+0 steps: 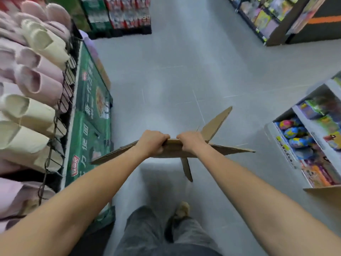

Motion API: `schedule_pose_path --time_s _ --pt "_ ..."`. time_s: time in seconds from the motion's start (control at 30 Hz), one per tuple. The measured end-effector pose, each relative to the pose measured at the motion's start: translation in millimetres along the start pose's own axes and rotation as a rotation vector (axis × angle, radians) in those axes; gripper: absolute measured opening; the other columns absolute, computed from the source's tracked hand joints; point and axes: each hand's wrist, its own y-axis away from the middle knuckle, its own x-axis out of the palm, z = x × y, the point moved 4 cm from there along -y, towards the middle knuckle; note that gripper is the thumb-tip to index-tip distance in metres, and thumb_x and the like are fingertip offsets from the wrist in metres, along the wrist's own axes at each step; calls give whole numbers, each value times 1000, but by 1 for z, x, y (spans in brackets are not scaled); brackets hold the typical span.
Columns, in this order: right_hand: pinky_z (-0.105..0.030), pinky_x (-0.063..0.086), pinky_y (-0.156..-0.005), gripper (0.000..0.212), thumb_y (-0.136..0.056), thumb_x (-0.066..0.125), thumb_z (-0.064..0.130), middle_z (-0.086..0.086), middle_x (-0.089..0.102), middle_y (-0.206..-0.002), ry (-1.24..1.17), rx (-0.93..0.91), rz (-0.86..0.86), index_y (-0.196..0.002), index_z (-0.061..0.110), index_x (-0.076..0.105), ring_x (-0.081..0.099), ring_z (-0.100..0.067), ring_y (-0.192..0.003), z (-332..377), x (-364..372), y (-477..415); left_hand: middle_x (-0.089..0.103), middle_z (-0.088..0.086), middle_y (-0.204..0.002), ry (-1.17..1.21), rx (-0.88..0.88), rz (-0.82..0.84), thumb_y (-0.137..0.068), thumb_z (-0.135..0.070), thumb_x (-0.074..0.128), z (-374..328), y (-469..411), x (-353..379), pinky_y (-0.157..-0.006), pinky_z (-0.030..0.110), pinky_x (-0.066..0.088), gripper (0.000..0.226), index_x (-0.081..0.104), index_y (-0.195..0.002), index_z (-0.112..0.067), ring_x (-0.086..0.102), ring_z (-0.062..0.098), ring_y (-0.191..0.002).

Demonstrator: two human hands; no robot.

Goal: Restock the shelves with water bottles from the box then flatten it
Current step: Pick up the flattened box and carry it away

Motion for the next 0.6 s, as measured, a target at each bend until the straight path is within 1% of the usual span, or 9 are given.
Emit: schedule_pose_path --time_s 0.07,0.13,0.2,0.27,0.33,0.43,0.5,0.53,0.6 --pt "-35 43 -73 26 -85 52 8 -8 62 -110 7 -51 -14 -109 16 59 60 -30 -103 7 -11 -33 67 2 -95 -12 -65 4 -81 -20 50 28 -14 -1 -61 29 33 26 57 -106 -25 62 27 -92" --pt "-36 44 -74 26 -85 52 6 -9 63 -108 9 -89 -45 -108 15 59 60 -31 -101 11 -19 -55 67 1 -97 -18 -98 -7 -82 -19 49 50 -25 -1 -60 29 33 27 54 -107 -26 61 27 -93" --pt "-35 40 -69 23 -86 51 6 -9 64 -104 17 -126 -66 -106 15 58 61 -32 -98 14 -27 -93 67 -1 -98 -14 -135 -15 -82 -16 47 81 -41 2 -59 29 32 28 53 -107 -27 62 26 -95" --pt "-33 36 -64 22 -86 50 5 -9 64 -100 15 -129 -87 -105 14 57 61 -31 -94 13 -34 -117 67 -2 -99 -16 -143 -51 -85 -15 45 100 -57 4 -58 29 32 28 53 -109 -27 61 25 -96" --pt "-33 35 -63 24 -88 46 3 -9 63 -99 14 -110 -89 -108 14 55 61 -31 -92 12 -39 -153 67 -4 -101 -15 -145 -92 -90 -19 43 129 -81 6 -59 29 34 26 53 -112 -28 62 24 -97" --pt "-33 36 -62 27 -89 45 0 -8 63 -99 27 -82 -113 -110 15 54 61 -31 -90 12 -49 -211 67 -5 -105 1 -152 -84 -94 -26 43 176 -119 12 -61 31 39 25 54 -116 -30 62 23 -99" --pt "-35 40 -65 31 -86 47 -1 -8 65 -100 23 -65 -121 -110 16 56 62 -31 -93 11 -55 -247 68 -5 -107 17 -129 -111 -94 -26 46 204 -145 16 -60 30 38 29 54 -122 -31 63 24 -99" --pt "-35 43 -68 32 -85 47 -2 -7 66 -99 4 -61 -131 -110 16 57 62 -30 -94 9 -59 -265 69 -5 -105 13 -120 -135 -92 -25 50 217 -158 14 -57 29 37 32 54 -123 -32 65 23 -95" --pt "-35 46 -72 32 -84 48 -2 -7 68 -99 -27 -44 -140 -108 17 59 62 -31 -97 2 -64 -301 71 -9 -95 1 -94 -121 -79 -21 66 239 -186 14 -49 23 31 40 60 -117 -34 68 19 -80"
